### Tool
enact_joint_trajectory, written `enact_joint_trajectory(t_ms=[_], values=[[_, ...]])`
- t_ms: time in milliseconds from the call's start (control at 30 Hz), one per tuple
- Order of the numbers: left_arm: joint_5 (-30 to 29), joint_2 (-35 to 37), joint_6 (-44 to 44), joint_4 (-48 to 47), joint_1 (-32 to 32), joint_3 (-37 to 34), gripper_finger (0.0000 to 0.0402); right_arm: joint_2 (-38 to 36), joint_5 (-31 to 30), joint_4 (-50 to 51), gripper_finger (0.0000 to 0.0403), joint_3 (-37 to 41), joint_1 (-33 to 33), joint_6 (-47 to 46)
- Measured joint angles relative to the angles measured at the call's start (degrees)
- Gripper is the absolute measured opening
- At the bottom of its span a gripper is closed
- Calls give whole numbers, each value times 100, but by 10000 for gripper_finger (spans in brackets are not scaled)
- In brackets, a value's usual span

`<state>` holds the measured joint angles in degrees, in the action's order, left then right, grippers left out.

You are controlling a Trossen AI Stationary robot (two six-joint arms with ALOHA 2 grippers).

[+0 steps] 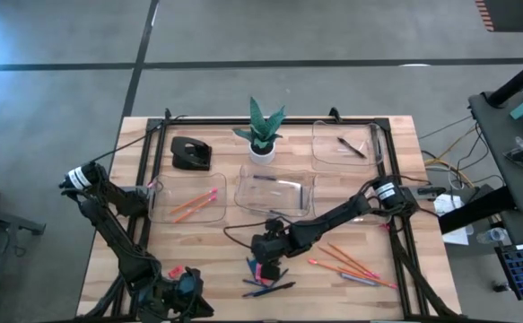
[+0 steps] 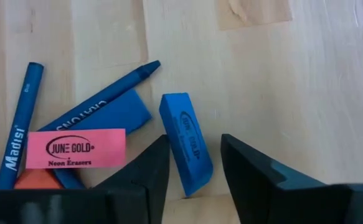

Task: Sort crayons/erasers/pens/pencils in bins
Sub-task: Put the blue eraser into the middle right transparent bin

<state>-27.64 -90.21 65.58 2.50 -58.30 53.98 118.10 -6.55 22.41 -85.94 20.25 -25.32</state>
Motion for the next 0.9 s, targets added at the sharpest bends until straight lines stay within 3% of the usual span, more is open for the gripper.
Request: enact_joint_trajectory(t_ms=[333,700,900], values=[[0,0,-19,2,2,0,25,13,-157,4,20,1,-2,97],[-4,0,-52,0,154,-4,25,-667,-245,654,18,-204,21,292],[-5,0,-360,0,347,-7,25,-1513,-946,2451,17,-204,66,-84]])
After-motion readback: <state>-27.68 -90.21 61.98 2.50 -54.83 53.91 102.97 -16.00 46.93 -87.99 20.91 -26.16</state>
